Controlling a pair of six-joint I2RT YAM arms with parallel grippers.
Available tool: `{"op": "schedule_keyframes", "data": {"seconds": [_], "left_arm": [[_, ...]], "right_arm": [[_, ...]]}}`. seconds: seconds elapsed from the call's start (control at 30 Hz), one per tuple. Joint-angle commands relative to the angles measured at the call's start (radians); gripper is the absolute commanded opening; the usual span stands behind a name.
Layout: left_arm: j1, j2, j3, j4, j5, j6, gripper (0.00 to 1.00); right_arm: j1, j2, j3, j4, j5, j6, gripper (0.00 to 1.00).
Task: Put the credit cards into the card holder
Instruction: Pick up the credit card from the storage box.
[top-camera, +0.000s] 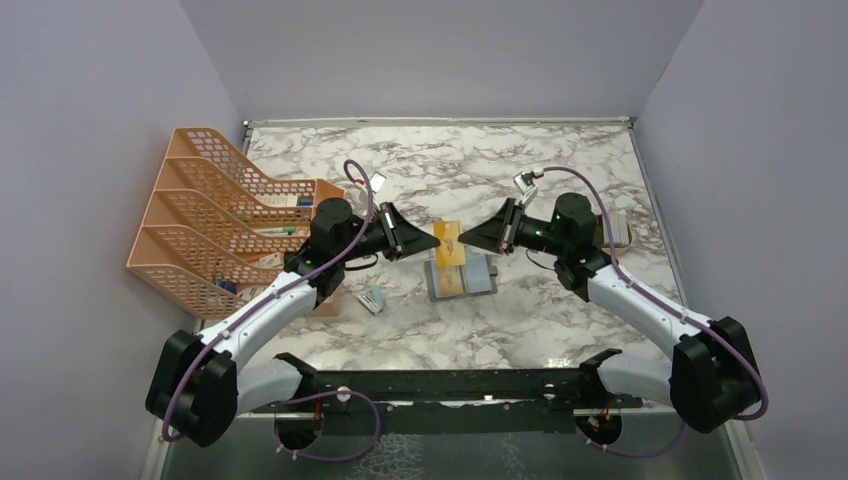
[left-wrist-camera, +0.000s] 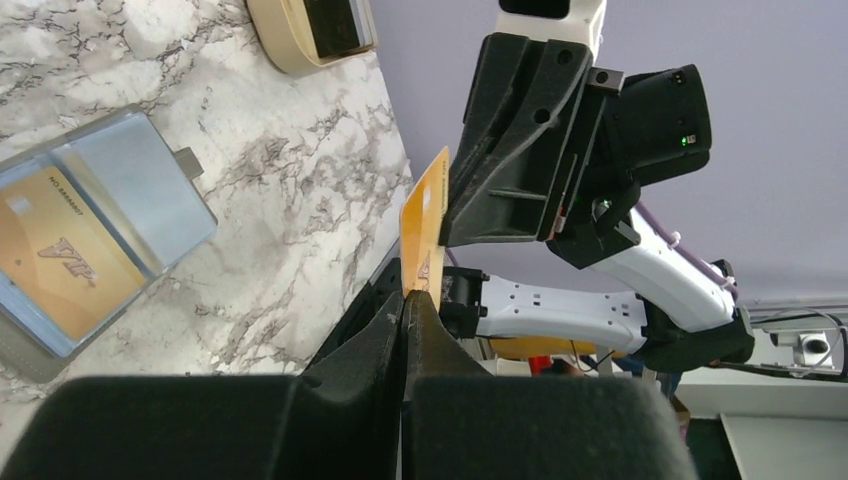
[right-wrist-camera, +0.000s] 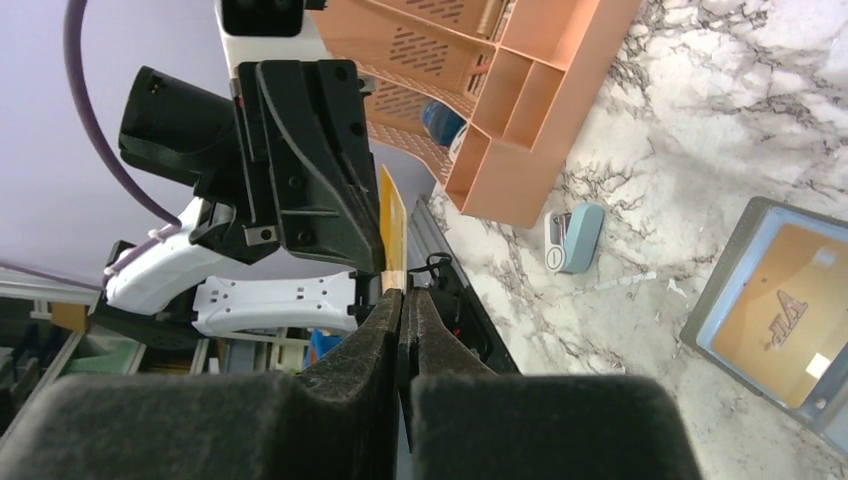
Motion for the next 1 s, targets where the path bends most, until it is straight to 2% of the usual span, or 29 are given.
{"op": "schedule_keyframes", "data": {"seconds": [0.0, 0.1, 0.3, 0.4, 0.63, 0.83, 0.97], "left_arm": [[-0.009, -0.002, 0.0, 0.051, 0.019, -0.007, 0.0], [-0.009, -0.011, -0.012, 0.051, 0.011, 0.004, 0.0], [-0.009, -0.02, -0.054, 0.031, -0.024, 0.051, 0.0], [-0.009, -0.002, -0.067, -0.017, -0.038, 0.1, 0.0], [-0.009, 0.074, -0.06, -0.134, -0.086, 0.198, 0.0], [-0.009, 0.16, -0.06, -0.128, -0.072, 0.207, 0.0], [-0.01, 0.199, -0.066, -0.108, -0.069, 0.214, 0.0]], "right_arm": [[0.013, 0.008, -0.022, 0.001, -0.015, -0.019, 0.03], [0.013, 0.015, -0.021, -0.038, 0.001, -0.052, 0.09], [0.013, -0.014, 0.014, -0.233, 0.156, -0.173, 0.41], [0.013, -0.031, 0.028, -0.326, 0.251, -0.251, 0.48], [0.013, 0.027, 0.061, -0.494, 0.414, -0.425, 0.52], [0.012, 0.175, 0.153, -0.627, 0.554, -0.57, 0.52], [0.013, 0.235, 0.174, -0.624, 0.623, -0.629, 0.53]]}}
